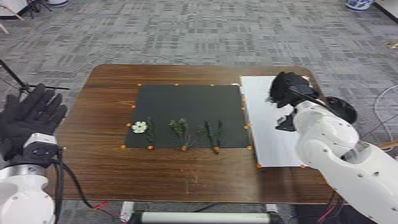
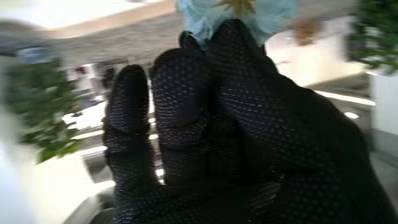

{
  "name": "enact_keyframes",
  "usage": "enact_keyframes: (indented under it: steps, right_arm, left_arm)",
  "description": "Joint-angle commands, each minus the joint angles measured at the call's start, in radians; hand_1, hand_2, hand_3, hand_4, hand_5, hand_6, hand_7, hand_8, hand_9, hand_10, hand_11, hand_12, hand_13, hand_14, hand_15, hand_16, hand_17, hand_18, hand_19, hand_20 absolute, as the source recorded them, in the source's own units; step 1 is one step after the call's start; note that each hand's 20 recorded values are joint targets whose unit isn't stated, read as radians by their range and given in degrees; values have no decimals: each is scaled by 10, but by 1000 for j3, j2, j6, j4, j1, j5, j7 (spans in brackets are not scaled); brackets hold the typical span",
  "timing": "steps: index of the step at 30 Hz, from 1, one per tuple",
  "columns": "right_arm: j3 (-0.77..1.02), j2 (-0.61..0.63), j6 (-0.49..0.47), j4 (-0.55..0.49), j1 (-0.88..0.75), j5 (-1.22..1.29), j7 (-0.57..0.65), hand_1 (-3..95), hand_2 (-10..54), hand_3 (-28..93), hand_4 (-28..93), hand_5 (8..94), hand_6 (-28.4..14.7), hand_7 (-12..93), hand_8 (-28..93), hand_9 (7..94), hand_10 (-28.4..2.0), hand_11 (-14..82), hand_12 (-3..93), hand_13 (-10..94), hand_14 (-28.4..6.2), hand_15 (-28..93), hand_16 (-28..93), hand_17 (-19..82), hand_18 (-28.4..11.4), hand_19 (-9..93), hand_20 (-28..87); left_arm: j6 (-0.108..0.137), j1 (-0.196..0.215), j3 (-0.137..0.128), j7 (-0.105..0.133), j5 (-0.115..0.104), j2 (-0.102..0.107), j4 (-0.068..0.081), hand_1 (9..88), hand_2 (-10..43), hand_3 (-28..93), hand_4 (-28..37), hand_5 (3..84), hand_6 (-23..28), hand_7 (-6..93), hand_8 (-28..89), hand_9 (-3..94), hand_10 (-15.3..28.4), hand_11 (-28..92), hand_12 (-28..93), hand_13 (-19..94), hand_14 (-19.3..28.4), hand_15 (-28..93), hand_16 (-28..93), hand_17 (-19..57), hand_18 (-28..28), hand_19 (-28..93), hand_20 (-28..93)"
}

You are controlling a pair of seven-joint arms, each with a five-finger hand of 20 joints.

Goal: Arrange flowers

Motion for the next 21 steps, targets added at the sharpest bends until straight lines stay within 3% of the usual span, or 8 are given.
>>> enact_keyframes:
  steps: [1,6,12,15,20,21]
  right_arm:
    - [-236,-278,12,130,326,78,-140,639,-95,683,-268,737,6,382,93,806,-75,167,528,714,-28,538,480,335,-197,741,375]
    - [-345,-433,30,281,414,96,-180,639,-95,676,-269,730,9,391,89,803,-73,168,528,710,-29,543,478,333,-194,738,377]
    - [-425,-557,16,422,468,101,-195,639,-95,676,-272,725,12,402,78,803,-73,169,526,710,-28,546,474,333,-193,737,380]
    - [-517,-590,54,475,524,108,-195,639,-95,676,-275,722,12,407,73,801,-72,170,526,708,-28,546,475,333,-192,736,381]
    - [-629,-648,35,539,592,139,-129,636,-95,680,-279,715,15,420,66,797,-70,171,526,706,-28,545,474,332,-190,731,380]
    - [-640,-656,40,552,596,134,-140,636,-95,680,-279,712,15,423,67,796,-70,172,526,705,-29,544,474,331,-189,729,379]
  left_arm:
    - [6,23,20,4,1,-27,0,233,187,692,-283,420,102,85,-80,330,153,199,75,240,146,219,-57,-81,134,348,73]
    - [1,1,48,1,8,-23,8,233,187,691,-283,420,101,85,-80,330,154,200,75,240,146,220,-58,-81,134,349,73]
    - [-11,-31,76,-1,16,3,12,230,188,692,-283,420,101,85,-81,329,152,200,75,240,146,219,-58,-81,134,349,73]
    - [-13,-31,79,21,12,11,9,230,188,693,-283,420,101,85,-81,329,152,201,76,240,146,219,-57,-81,134,349,73]
    - [-12,-37,87,46,8,26,5,231,188,692,-283,419,100,86,-81,329,153,200,75,240,146,219,-57,-81,133,348,72]
    - [-12,-51,95,45,9,30,12,231,188,691,-283,419,100,86,-81,329,153,200,75,240,146,219,-57,-81,134,348,72]
